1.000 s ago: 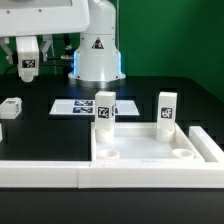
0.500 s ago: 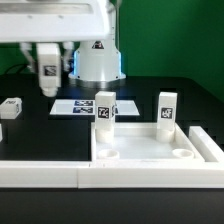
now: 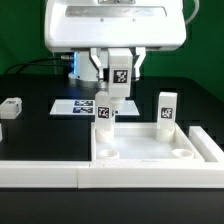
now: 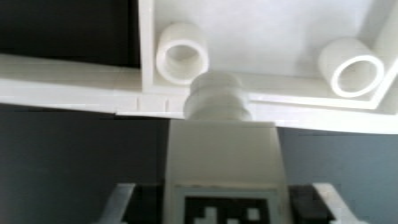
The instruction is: Assemble square table
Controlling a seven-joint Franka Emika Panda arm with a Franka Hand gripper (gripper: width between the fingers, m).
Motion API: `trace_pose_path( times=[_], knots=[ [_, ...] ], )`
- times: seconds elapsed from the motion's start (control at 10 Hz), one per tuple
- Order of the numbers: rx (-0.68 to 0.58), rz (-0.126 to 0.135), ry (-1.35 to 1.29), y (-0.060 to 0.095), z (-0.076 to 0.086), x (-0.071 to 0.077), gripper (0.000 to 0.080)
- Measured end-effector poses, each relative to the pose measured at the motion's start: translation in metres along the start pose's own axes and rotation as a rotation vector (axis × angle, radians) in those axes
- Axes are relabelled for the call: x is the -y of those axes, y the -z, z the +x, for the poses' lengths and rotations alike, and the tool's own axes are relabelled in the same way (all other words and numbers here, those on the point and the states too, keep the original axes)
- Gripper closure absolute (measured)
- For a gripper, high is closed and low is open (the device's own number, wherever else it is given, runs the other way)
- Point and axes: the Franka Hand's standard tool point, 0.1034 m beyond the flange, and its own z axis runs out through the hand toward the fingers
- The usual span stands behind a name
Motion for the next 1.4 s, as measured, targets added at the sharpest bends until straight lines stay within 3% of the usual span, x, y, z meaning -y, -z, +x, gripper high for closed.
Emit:
trace_pose_path(
  times=[0.5, 0.6, 0.8, 1.0, 1.4],
  knots=[
    [0.009, 0.006, 0.002, -0.001, -0.001, 0.002, 0.0512],
    [-0.017, 0.0, -0.009, -0.009, -0.001, 0.011, 0.0512],
    [-0.066, 0.03, -0.083, -0.038, 0.017, 0.056, 0.0512],
    [-0.087, 0.047, -0.11, -0.048, 0.034, 0.074, 0.0512],
    [-0.082, 0.044, -0.108, -0.049, 0.03, 0.071, 0.0512]
  ],
)
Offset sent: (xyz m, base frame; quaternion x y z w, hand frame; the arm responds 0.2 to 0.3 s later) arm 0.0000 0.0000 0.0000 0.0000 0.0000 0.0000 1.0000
